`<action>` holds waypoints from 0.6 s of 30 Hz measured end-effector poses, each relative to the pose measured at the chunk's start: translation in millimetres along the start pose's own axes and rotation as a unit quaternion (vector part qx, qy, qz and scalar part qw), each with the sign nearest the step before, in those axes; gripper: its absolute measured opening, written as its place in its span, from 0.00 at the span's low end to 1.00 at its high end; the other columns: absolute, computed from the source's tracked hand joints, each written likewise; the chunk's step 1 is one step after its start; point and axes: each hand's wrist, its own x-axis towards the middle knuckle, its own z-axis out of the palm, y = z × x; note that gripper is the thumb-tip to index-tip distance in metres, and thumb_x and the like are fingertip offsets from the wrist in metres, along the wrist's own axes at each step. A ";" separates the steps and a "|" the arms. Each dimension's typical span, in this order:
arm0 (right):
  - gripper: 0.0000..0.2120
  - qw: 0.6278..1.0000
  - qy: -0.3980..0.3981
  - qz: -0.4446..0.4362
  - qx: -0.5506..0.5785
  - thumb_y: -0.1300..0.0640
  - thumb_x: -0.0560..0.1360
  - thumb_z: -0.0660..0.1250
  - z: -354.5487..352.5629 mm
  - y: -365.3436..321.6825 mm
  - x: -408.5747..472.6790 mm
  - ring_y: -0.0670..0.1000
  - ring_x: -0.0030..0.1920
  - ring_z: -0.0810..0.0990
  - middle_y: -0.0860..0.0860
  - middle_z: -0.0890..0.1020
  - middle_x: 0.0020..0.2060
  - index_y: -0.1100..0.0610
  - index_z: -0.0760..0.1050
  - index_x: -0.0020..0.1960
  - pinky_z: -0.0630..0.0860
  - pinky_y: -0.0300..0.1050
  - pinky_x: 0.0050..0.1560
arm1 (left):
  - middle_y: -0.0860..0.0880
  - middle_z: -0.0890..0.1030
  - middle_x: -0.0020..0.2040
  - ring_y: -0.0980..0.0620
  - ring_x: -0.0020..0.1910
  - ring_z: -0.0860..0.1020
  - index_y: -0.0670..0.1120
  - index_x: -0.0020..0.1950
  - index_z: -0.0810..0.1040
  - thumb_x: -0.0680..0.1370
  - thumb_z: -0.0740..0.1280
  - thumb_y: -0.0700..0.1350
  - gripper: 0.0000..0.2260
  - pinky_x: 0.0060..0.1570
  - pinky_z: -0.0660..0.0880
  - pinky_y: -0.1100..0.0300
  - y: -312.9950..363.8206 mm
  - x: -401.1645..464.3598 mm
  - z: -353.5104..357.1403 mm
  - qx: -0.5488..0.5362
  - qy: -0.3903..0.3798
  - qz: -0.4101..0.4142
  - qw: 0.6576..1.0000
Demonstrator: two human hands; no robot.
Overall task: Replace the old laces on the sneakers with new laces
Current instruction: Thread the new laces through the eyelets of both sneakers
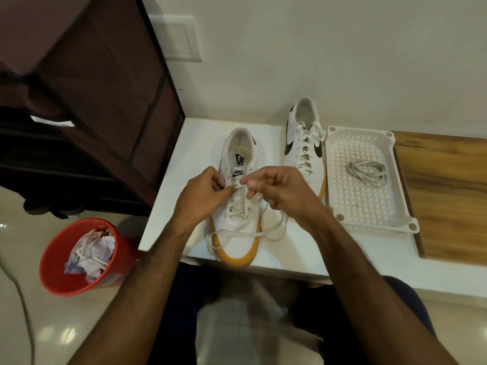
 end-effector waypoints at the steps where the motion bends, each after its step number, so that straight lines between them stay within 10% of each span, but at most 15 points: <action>1: 0.06 0.999 0.005 0.003 -0.047 0.61 0.78 0.72 4.3 3.7 0.6 0.46 0.27 0.73 0.55 0.87 0.39 0.59 0.85 0.54 0.67 0.35 0.27 | 0.52 0.82 0.41 0.51 0.40 0.82 0.49 0.46 0.77 0.74 0.75 0.55 0.12 0.42 0.79 0.53 0.2 0.7 -1.7 -0.015 0.004 -0.009 1.000; 8: 0.05 0.951 0.071 -0.035 -0.298 0.51 0.77 0.73 40.6 21.0 8.3 0.43 0.40 0.80 0.43 0.85 0.38 0.50 0.86 0.49 0.80 0.48 0.46 | 0.45 0.86 0.40 0.50 0.36 0.86 0.42 0.47 0.83 0.76 0.70 0.36 0.03 0.29 0.72 0.72 0.6 -1.2 -15.6 -0.113 -0.013 -0.064 0.991; 18: 0.08 0.865 0.118 -0.109 -0.476 0.55 0.80 0.67 49.1 28.3 12.8 0.53 0.44 0.80 0.49 0.77 0.45 0.52 0.85 0.54 0.77 0.48 0.36 | 0.45 0.86 0.39 0.49 0.35 0.86 0.43 0.46 0.80 0.77 0.74 0.40 0.03 0.30 0.73 0.70 -1.0 0.9 -14.9 -0.132 -0.017 -0.069 0.989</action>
